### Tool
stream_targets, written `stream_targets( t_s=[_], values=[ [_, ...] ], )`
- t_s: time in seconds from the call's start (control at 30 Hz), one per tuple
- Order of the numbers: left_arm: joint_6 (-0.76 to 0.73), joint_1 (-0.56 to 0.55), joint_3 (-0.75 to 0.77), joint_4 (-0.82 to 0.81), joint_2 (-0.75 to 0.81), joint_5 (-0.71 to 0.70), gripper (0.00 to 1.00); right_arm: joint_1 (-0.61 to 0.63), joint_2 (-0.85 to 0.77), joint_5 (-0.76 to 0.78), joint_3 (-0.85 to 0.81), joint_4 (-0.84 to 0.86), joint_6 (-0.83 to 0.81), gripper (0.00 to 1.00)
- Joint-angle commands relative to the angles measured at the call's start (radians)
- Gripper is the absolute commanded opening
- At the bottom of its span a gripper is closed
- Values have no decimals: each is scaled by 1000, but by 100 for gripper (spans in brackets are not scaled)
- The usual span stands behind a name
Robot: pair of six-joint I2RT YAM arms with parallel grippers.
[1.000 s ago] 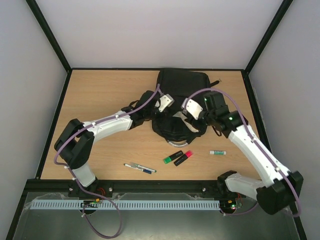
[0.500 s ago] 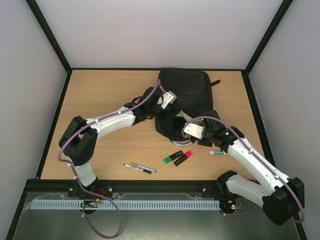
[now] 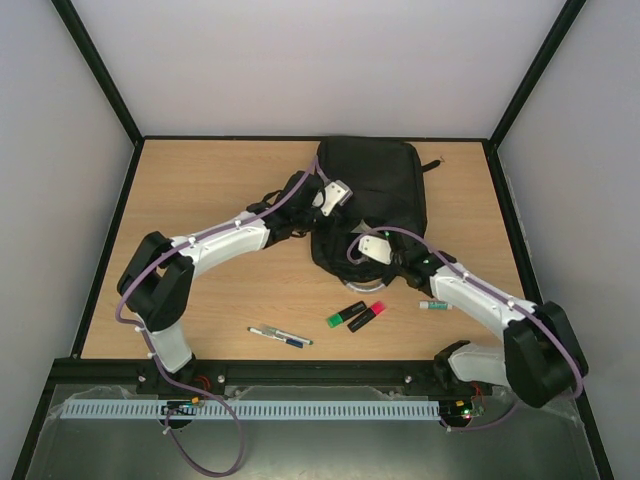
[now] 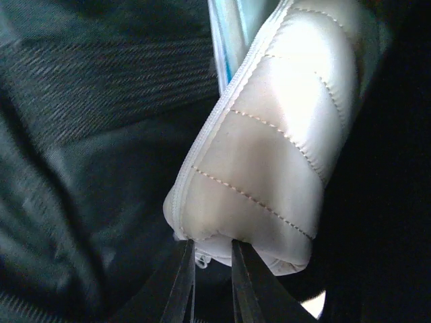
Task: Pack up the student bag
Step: Place the stationery in the student bag, then zip the student bag at the center of the board.
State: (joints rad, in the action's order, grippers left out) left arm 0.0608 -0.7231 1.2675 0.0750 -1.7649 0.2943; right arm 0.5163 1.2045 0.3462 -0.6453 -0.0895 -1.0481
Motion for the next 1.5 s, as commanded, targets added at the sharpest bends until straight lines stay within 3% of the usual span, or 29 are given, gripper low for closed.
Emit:
stream_targets(
  t_s=[0.0, 0.37, 0.57, 0.7, 0.83, 0.97, 1.13, 1.37, 1.4, 1.47],
  values=[
    [15, -2, 46, -27, -4, 52, 2, 5, 97, 29, 11, 271, -13, 15],
    [35, -4, 22, -36, 15, 77, 2, 5, 266, 88, -8, 575, 79, 16],
    [64, -4, -3, -43, 4, 63, 2, 5, 88, -107, 22, 249, 144, 23],
    [76, -4, -26, -35, -2, 49, 2, 5, -63, -150, 2, 6, 230, 24],
    [90, -14, -72, -39, 5, 42, 2, 5, -247, -336, -39, -252, 265, 26],
    [97, -40, -127, -47, -1, 37, 2, -1, -344, -437, -104, -372, 355, 26],
    [109, -97, -138, -68, -37, 32, 2, -72, -291, -548, -259, -383, 490, 25],
    [117, -156, 14, -42, -177, 42, 3, -220, -23, -556, -375, -169, 719, 20],
    [113, -158, 38, -25, -188, 35, 6, -242, 29, -574, -392, -147, 743, 19],
    [104, -159, 44, -7, -174, 22, 23, -253, 127, -589, -435, -138, 769, 19]
  ],
)
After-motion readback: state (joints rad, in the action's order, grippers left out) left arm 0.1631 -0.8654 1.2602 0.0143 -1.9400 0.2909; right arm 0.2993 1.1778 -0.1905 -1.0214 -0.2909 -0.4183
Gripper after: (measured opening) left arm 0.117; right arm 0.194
